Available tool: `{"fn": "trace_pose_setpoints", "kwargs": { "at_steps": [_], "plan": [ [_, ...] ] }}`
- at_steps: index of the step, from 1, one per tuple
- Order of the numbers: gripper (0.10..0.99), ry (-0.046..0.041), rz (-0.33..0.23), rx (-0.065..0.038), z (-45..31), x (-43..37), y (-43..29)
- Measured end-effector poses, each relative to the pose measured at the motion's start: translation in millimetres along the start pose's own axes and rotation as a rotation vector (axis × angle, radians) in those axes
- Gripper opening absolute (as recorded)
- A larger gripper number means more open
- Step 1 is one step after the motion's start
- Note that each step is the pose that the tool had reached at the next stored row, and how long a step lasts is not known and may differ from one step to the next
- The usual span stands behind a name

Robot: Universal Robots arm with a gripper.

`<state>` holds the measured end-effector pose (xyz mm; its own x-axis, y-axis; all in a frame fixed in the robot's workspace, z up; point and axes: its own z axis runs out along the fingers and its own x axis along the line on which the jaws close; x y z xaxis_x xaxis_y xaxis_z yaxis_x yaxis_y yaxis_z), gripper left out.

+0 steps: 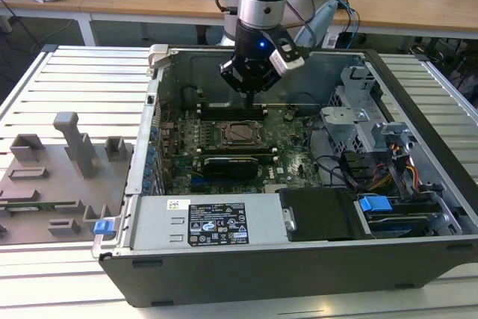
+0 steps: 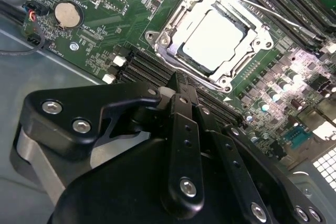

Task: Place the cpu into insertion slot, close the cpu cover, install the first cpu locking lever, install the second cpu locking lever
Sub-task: 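Install the first cpu locking lever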

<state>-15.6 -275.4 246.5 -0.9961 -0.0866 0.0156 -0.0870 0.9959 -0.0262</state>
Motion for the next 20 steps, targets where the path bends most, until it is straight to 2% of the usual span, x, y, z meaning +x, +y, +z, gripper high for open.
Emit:
{"fn": "trace_pose_setpoints", "kwargs": {
  "at_steps": [8, 20],
  "plan": [
    [0.106, 0.0000, 0.000, 0.000, 0.1, 0.8, -9.5],
    [0.106, 0.0001, 0.000, 0.000, -4.6, 1.0, -10.5]
  ]
}}
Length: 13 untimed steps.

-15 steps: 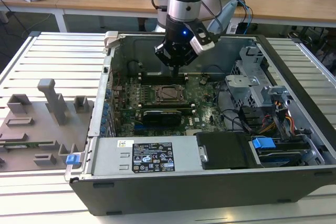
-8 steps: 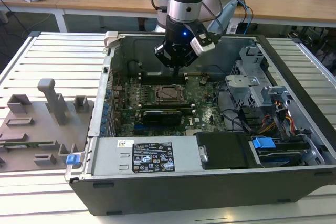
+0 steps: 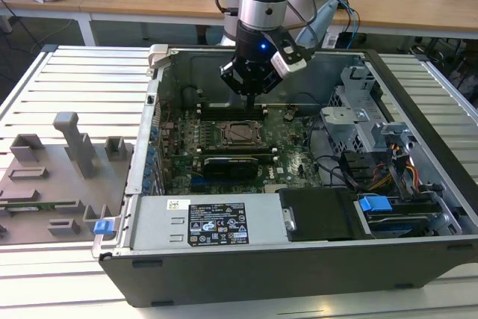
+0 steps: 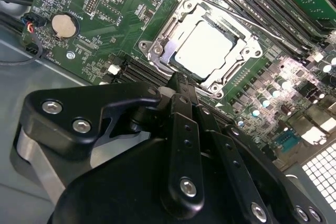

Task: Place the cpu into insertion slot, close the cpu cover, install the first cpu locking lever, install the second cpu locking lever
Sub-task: 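Install the first cpu locking lever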

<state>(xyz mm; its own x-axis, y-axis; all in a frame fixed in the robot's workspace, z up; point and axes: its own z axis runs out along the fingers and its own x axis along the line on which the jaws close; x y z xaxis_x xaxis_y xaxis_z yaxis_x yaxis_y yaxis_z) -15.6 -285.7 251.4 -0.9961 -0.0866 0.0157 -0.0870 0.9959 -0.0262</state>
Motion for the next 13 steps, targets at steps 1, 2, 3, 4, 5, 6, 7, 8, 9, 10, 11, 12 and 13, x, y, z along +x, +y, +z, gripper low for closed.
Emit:
{"fn": "trace_pose_setpoints", "kwargs": {
  "at_steps": [1, 2, 3, 4, 5, 6, 7, 8, 9, 10, 11, 12, 13],
  "plan": [
    [0.106, 0.0000, 0.000, 0.000, -2.0, 0.0, 0.0],
    [0.106, 0.0000, 0.000, 0.000, -2.8, 0.1, -0.1],
    [0.106, 0.0000, 0.000, 0.000, -3.5, 0.1, -0.1],
    [0.106, -0.0001, 0.000, 0.000, -4.5, 0.1, -0.1],
    [0.106, 0.0000, 0.000, 0.000, -5.2, 0.1, -0.1],
    [0.106, -0.0001, 0.000, 0.000, -6.3, 0.1, -0.2],
    [0.106, 0.0000, 0.000, 0.000, -7.4, 0.1, -0.2],
    [0.106, 0.0000, 0.000, 0.000, -9.4, 0.2, -0.2],
    [0.106, 0.0000, 0.000, 0.000, -12.6, 0.2, -0.3],
    [0.106, 0.0000, 0.000, 0.000, -18.3, 0.3, -0.5],
    [0.106, 0.0000, 0.000, 0.000, -21.3, 0.3, -0.6],
    [0.106, 0.0000, 0.000, 0.000, -22.7, 0.4, -0.6],
    [0.106, 0.0000, 0.000, 0.000, -23.5, 0.4, -0.6]
  ]
}}
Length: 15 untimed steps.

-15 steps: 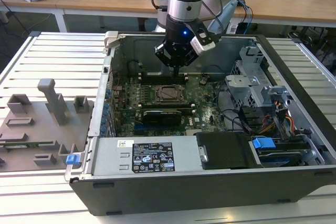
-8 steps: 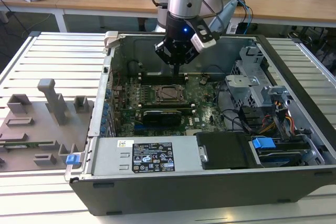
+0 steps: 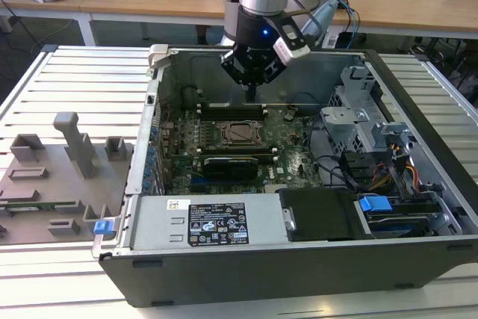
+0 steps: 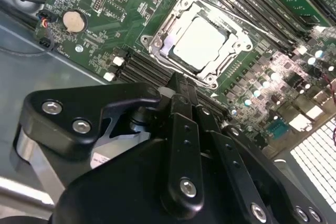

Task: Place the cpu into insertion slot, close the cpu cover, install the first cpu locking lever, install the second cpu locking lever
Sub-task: 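Install the first cpu locking lever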

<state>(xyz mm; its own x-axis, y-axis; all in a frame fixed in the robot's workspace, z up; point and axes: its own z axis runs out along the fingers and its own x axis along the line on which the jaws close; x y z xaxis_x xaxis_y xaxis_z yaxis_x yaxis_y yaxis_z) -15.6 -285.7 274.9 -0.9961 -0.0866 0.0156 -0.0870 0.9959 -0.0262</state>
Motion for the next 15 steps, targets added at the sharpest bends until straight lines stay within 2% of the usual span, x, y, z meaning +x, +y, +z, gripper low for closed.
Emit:
{"fn": "trace_pose_setpoints", "kwargs": {
  "at_steps": [4, 9, 15],
  "plan": [
    [0.106, -0.0001, 0.000, 0.000, 0.1, 0.6, -5.4],
    [0.106, -0.0001, 0.000, -0.001, 0.6, 2.6, -23.7],
    [0.106, -0.0001, 0.000, -0.001, 0.9, 3.7, -35.3]
  ]
}}
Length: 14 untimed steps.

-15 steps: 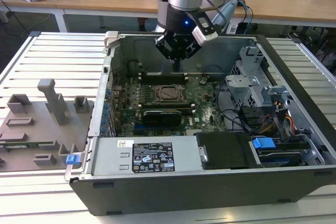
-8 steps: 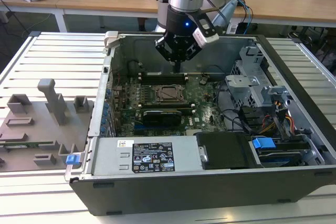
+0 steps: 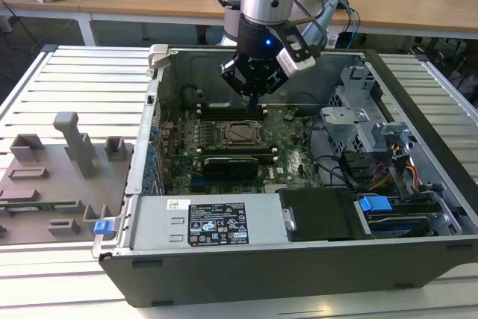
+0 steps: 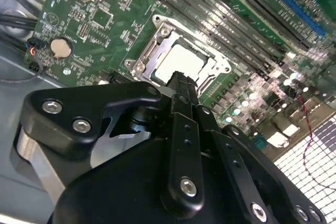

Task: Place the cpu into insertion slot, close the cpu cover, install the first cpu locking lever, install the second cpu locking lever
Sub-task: 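Install the first cpu locking lever, then install the second cpu locking lever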

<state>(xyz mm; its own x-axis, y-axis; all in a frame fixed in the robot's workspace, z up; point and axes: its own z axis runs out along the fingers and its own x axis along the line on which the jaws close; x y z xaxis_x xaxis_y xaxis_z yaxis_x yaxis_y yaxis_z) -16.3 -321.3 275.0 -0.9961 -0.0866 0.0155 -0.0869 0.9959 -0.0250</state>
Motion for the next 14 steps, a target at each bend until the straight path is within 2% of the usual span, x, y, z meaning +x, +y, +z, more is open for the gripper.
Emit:
{"fn": "trace_pose_setpoints", "kwargs": {
  "at_steps": [14],
  "plan": [
    [0.106, 0.0000, 0.000, 0.000, 0.1, 0.2, -2.2]
  ]
}}
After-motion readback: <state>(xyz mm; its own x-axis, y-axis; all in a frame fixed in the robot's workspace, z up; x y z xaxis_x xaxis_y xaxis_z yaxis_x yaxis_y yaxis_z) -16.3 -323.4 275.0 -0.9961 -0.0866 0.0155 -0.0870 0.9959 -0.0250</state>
